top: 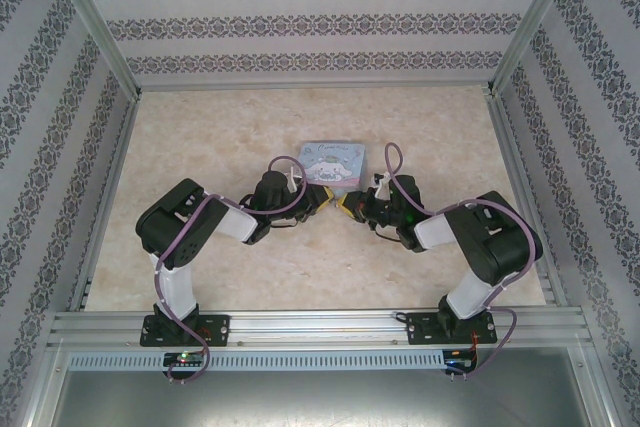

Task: Unlock the padlock with the key

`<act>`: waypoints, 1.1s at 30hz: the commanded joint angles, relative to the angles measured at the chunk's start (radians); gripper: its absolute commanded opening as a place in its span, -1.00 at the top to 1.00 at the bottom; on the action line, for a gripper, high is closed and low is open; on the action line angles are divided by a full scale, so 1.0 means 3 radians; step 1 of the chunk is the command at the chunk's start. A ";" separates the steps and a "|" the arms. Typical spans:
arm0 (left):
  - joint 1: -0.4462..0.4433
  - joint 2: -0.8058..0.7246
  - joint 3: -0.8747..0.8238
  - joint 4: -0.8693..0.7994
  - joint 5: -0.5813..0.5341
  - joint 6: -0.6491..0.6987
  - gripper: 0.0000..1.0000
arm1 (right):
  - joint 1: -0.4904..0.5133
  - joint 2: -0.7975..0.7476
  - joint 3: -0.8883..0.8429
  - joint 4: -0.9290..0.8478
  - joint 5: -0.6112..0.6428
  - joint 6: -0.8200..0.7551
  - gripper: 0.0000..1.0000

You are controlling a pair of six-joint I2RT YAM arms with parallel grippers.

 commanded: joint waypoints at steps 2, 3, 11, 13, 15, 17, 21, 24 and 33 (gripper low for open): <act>-0.0020 -0.0030 0.0042 0.0325 0.0210 -0.0096 1.00 | -0.0052 0.0095 0.0094 0.0181 0.0090 0.0066 1.00; -0.0025 -0.0031 0.0039 0.0333 0.0214 -0.0095 1.00 | -0.0052 0.0099 0.0098 0.0181 0.0088 0.0069 1.00; -0.0035 -0.0044 0.0023 0.0410 0.0221 -0.0120 1.00 | -0.0098 0.0150 0.0164 0.0241 0.0041 0.0120 1.00; -0.0040 -0.0052 0.0008 0.0440 0.0221 -0.0136 1.00 | -0.0115 0.0160 0.0188 0.0246 0.0016 0.0125 1.00; -0.0046 -0.0057 0.0006 0.0479 0.0221 -0.0159 1.00 | -0.0134 0.0175 0.0204 0.0246 -0.0009 0.0116 1.00; -0.0052 -0.0066 0.0008 0.0511 0.0227 -0.0181 1.00 | -0.0159 0.0199 0.0218 0.0243 -0.0037 0.0095 1.00; -0.0061 -0.0089 0.0012 0.0519 0.0219 -0.0195 1.00 | -0.0191 0.0279 0.0251 0.0263 -0.0106 0.0082 1.00; -0.0070 -0.0091 0.0023 0.0534 0.0217 -0.0203 1.00 | -0.0198 0.0333 0.0276 0.0283 -0.0128 0.0084 1.00; -0.0095 -0.0087 0.0020 0.0591 0.0226 -0.0212 1.00 | -0.0210 0.0444 0.0426 0.0321 -0.0278 0.0089 1.00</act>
